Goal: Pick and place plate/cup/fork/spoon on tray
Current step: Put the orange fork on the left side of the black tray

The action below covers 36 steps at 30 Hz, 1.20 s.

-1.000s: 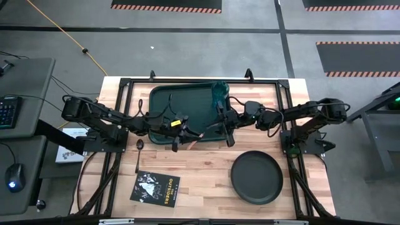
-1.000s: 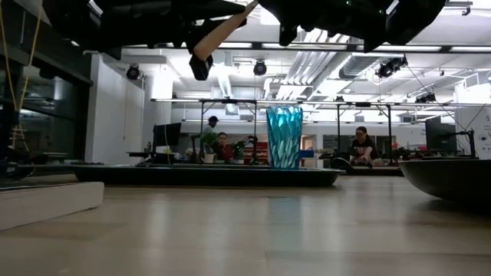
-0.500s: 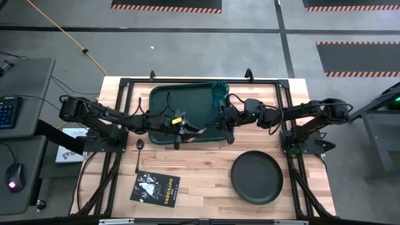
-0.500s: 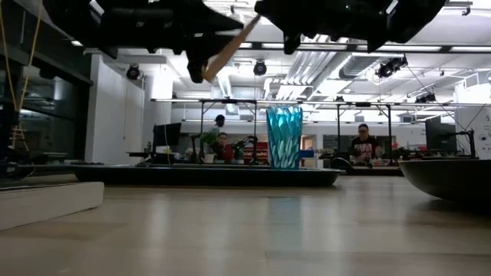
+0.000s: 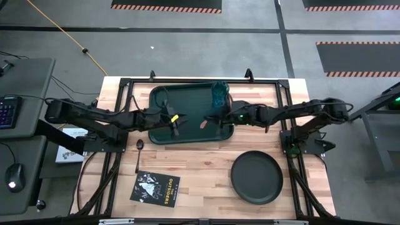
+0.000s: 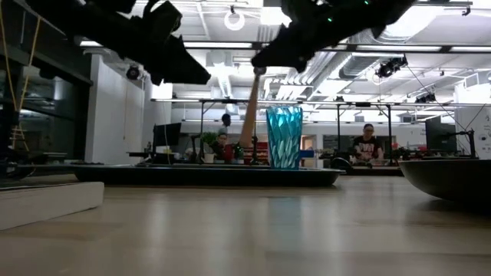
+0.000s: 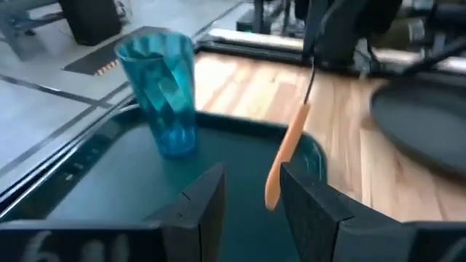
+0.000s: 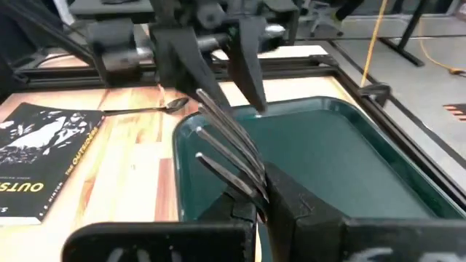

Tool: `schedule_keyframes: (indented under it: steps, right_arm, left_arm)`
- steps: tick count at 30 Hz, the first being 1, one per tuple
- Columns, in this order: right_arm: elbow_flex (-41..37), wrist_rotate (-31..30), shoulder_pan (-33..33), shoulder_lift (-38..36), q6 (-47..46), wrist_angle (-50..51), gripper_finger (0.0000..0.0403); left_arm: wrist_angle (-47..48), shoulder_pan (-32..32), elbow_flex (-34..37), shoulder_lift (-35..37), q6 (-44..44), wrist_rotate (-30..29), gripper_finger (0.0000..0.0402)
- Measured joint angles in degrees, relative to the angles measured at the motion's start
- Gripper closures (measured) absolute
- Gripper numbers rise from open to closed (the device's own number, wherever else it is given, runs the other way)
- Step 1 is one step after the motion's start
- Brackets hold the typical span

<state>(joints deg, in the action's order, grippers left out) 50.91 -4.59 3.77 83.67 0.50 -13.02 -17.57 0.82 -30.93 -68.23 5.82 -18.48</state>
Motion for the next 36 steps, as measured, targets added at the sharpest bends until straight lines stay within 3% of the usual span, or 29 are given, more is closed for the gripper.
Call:
schedule_keyframes:
  steps: [8, 15, 24, 31, 36]
  right_arm:
    - [6.99, 3.82, -0.53, 6.86, 2.55, 1.1, 0.0402]
    - [7.88, 6.55, -0.57, 7.6, 2.99, 1.12, 0.0403]
    - [7.88, 6.67, -1.02, 7.59, 3.48, -1.57, 0.0403]
    - [7.9, 8.57, -1.66, 7.58, 3.62, -1.94, 0.0403]
    - [7.9, 9.15, -1.63, 7.58, 3.45, -2.84, 0.0403]
  left_arm:
    - [-5.88, -3.8, 0.0, -7.97, -7.14, 1.96, 0.0256]
    - [-10.76, -5.02, -0.03, -11.31, -8.95, -2.58, 0.0218]
    - [-14.37, -5.0, -0.05, -13.93, -6.48, 2.06, 0.0187]
    - [-15.34, -3.79, -0.05, -14.12, -4.95, 3.51, 0.0208]
    - [-15.26, -2.59, -0.05, -14.12, -4.06, 7.72, 0.0282]
